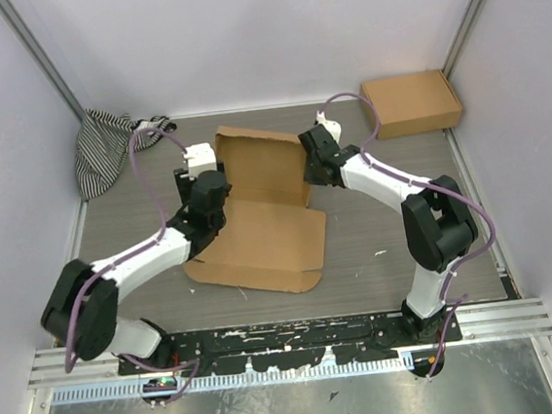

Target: Fold the paper box

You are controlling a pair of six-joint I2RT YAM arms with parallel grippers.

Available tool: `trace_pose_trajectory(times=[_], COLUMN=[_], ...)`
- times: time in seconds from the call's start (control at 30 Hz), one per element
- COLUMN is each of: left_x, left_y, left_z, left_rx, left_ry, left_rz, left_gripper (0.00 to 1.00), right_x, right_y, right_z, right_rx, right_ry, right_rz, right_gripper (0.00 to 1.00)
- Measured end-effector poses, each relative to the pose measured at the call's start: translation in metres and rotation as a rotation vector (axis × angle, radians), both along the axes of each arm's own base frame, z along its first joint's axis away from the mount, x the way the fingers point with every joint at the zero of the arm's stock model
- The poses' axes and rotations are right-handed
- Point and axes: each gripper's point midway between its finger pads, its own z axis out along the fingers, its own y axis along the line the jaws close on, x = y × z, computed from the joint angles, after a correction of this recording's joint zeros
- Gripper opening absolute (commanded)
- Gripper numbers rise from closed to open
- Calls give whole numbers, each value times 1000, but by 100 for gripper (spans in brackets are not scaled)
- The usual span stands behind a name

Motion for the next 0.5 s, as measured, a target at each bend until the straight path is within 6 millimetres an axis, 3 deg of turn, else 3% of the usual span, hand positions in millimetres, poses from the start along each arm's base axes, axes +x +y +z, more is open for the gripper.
trace_pose_trajectory(times=[0.17,0.3,0.5], left_x=[-29,-48,-70], left_y=[23,38,37], left_z=[30,45,37], left_rx=[-122,-217,-261], left_ry=[24,62,210], left_rz=[2,-3,-52], left_gripper=[69,69,70], right_x=[2,0,-23], right_y=[4,10,22], right_z=[-2,-3,-10], right_rx=[49,123,223], right_ry=[46,92,215], right_rz=[-11,-10,8], right_gripper=[3,17,37])
